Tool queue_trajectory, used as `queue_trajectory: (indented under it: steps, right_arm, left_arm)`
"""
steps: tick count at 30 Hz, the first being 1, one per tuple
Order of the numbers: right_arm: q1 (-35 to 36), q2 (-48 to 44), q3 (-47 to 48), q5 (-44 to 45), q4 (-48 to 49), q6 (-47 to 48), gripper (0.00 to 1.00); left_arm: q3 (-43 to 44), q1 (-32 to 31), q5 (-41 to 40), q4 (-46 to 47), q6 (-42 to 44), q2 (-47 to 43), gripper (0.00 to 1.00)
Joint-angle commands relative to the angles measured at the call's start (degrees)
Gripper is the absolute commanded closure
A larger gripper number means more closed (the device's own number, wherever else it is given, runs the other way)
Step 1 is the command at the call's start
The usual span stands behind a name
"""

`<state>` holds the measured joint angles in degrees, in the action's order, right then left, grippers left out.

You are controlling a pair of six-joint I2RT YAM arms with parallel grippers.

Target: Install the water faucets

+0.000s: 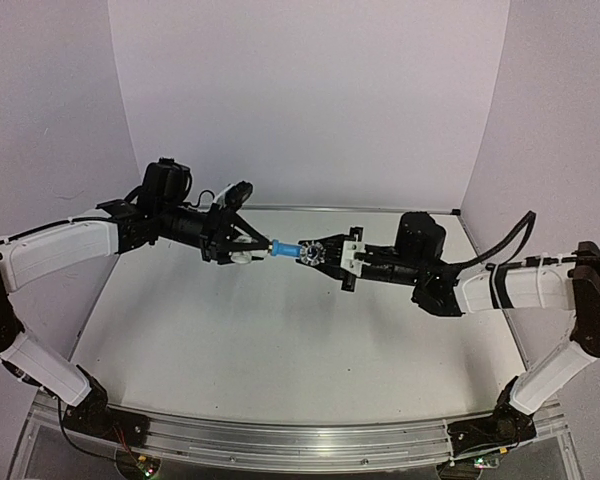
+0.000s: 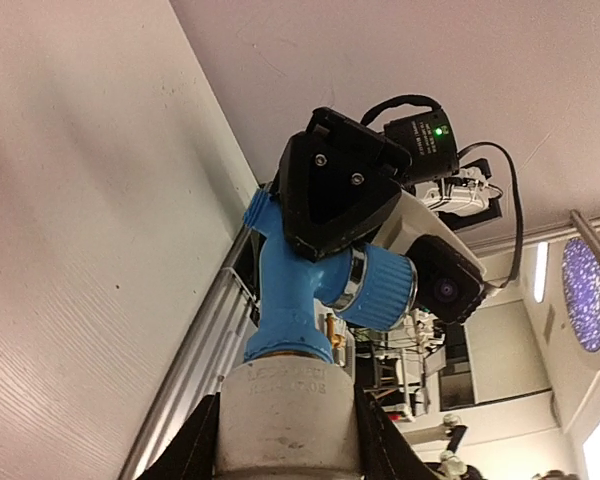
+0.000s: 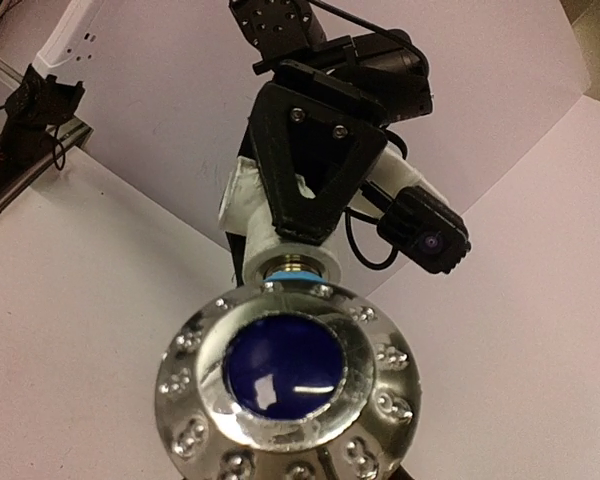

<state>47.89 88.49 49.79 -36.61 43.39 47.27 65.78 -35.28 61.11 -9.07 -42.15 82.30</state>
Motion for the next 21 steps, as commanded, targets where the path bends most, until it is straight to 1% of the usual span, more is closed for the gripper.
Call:
queue_trajectory:
  steps: [1, 7, 11, 14, 17, 19, 21]
  right_arm:
    - [2.2, -1.4, 5.1, -3.1, -6.7, -10.1, 1.00]
    - [2.2, -1.8, 9.6, -3.9, -14.3, -19.8, 1.00]
    - [2.3, -2.3, 12.1, -5.0, -18.0, -25.9, 1.00]
    - [2.3, -2.4, 13.2, -6.0, -18.4, -30.7, 1.00]
    - [2.3, -2.1, 14.8, -6.2, -18.5, -36.8, 1.00]
    - [2.3, -1.7, 16.1, -6.7, -18.6, -40.5, 1.00]
    - [2.4, -1.2, 17.3, -7.1, -18.6, -44.6, 1.00]
  left_arm:
    - [7.5, -1.0, -2.4, 6.6, 20.4, -0.7, 1.00]
    - [9.4, -1.0, -0.8, 6.5, 42.2, -1.7, 1.00]
    - [8.7, -0.9, 1.4, 6.4, 62.3, -3.9, 1.00]
    - [8.3, -0.9, 1.8, 6.5, 75.9, -4.6, 1.00]
    - [10.3, -0.9, 2.0, 6.2, 85.1, -3.5, 1.00]
    - [12.0, -0.9, 2.4, 4.4, 93.0, -3.0, 1.00]
    - [13.7, -0.9, 2.1, 0.4, 102.6, -3.0, 1.00]
